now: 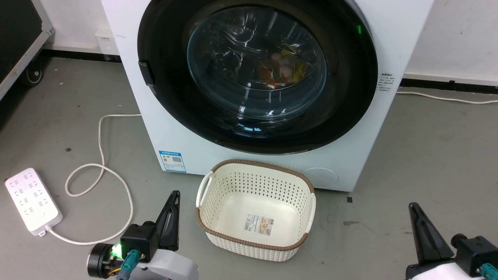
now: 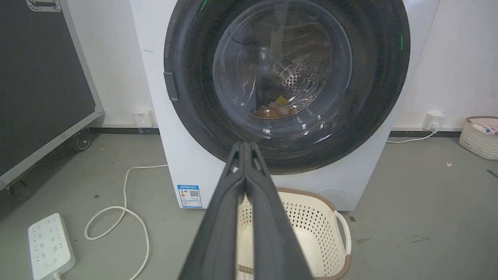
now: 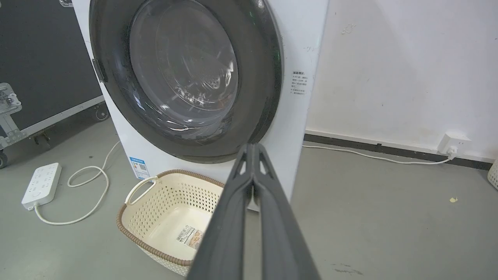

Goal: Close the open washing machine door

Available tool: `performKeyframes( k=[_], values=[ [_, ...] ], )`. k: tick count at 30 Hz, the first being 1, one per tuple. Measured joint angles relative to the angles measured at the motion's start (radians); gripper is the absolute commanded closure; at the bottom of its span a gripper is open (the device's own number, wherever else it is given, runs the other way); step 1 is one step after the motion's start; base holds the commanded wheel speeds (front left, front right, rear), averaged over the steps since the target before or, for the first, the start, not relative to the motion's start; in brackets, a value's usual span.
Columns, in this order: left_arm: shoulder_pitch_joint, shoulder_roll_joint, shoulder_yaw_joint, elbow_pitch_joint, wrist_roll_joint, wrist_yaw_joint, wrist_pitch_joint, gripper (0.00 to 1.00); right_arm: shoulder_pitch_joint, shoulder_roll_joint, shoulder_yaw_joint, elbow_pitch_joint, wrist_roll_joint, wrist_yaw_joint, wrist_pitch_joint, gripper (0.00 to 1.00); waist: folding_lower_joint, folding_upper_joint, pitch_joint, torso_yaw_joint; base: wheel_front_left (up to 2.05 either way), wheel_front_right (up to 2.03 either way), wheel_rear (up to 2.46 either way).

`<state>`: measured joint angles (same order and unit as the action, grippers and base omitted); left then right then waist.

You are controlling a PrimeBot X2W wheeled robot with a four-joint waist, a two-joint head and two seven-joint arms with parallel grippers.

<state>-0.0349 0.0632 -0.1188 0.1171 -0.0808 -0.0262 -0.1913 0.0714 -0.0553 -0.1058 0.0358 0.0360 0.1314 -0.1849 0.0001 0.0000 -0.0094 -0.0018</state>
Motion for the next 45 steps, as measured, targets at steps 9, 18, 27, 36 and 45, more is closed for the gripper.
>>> performKeyframes(
  k=[9,18,27,36,45],
  values=[
    [0.0,-0.001,0.01,-0.01,0.009,0.001,0.017,1.0,-0.001,0.0,0.011,-0.002,-0.002,0.0,0.016,1.0,0.0,0.0,0.001,0.0,0.0,0.0,0.0],
    [0.0,-0.003,0.021,-0.021,0.018,0.006,0.035,1.0,-0.012,0.0,0.02,-0.006,-0.003,0.0,0.035,1.0,0.0,0.0,0.002,0.0,0.0,0.0,0.0],
    [0.0,-0.004,0.033,-0.031,0.023,0.007,0.053,1.0,-0.016,0.0,0.03,-0.008,-0.01,0.0,0.053,1.0,0.0,0.0,0.003,0.001,0.0,0.0,0.0],
    [0.005,-0.005,0.043,-0.042,0.027,0.007,0.072,1.0,-0.021,0.0,0.041,-0.011,-0.01,0.0,0.07,1.0,0.0,0.0,0.004,0.001,0.0,0.0,0.0],
    [0.006,-0.006,0.054,-0.052,0.036,0.007,0.092,1.0,-0.025,0.0,0.049,-0.013,-0.017,0.0,0.087,1.0,0.0,0.0001,0.005,0.001,0.0,0.0,0.0]
  ],
)
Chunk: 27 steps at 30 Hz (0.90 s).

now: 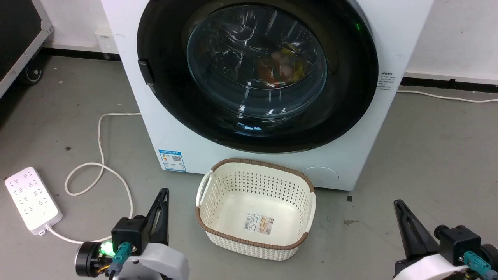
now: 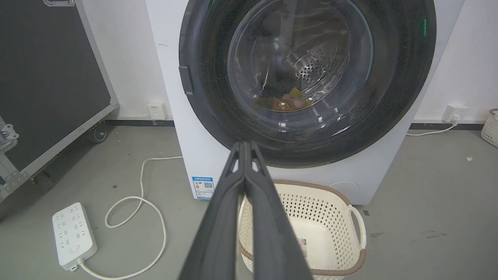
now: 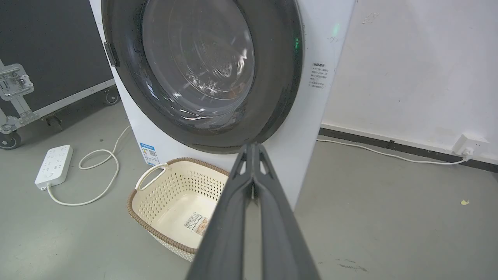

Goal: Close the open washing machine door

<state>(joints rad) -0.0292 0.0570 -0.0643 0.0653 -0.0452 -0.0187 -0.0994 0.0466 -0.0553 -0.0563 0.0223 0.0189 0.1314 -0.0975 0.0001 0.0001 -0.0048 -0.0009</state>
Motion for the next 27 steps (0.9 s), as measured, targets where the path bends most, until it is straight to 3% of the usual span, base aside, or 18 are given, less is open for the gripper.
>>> performKeyframes(
  k=[27],
  values=[
    [0.011,-0.004,0.037,-0.037,0.019,0.01,0.057,1.0,-0.02,0.0,0.032,-0.009,-0.004,0.0,0.057,1.0,0.0,0.0,0.003,0.001,0.0,0.0,0.0]
  ],
)
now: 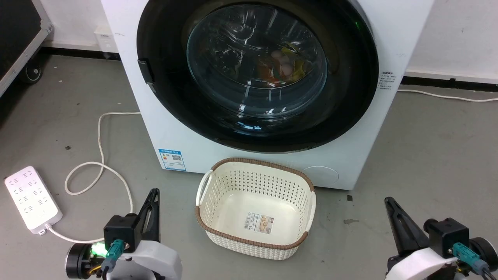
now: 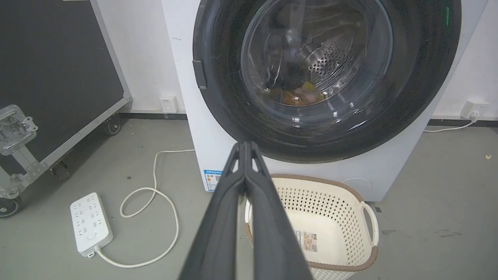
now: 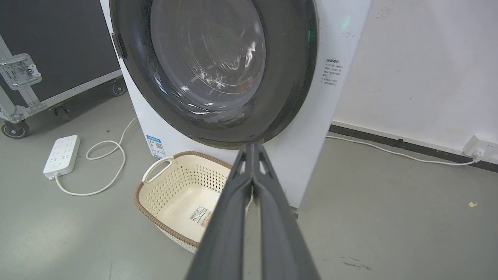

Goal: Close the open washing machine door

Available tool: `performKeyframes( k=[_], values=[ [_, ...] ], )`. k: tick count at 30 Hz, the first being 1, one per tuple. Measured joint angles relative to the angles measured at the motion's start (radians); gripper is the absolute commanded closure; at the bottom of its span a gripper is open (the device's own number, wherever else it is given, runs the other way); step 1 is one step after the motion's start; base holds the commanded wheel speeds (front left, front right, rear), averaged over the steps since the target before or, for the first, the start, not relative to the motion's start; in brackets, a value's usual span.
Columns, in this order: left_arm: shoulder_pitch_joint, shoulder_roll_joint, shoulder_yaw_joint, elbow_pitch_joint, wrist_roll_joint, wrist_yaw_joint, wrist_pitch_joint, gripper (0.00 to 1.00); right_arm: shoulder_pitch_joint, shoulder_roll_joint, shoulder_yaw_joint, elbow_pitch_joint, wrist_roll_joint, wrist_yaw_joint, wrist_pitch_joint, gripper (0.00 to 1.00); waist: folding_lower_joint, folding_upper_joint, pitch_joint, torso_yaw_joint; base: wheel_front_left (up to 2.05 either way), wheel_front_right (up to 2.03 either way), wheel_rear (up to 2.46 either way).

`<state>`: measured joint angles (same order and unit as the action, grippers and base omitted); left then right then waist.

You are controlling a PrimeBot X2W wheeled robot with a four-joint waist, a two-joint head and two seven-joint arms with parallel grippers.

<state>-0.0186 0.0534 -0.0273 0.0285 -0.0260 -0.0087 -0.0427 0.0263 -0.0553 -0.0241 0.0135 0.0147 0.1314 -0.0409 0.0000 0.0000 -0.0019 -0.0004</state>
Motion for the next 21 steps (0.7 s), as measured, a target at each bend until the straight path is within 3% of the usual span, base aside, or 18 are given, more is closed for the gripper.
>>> performKeyframes(
  k=[21],
  values=[
    [0.004,-0.002,0.024,-0.023,0.023,0.006,0.042,1.0,-0.012,0.0,0.023,-0.007,-0.007,0.0,0.04,1.0,0.0,0.0,0.002,0.0,0.0,0.0,0.0]
  ],
)
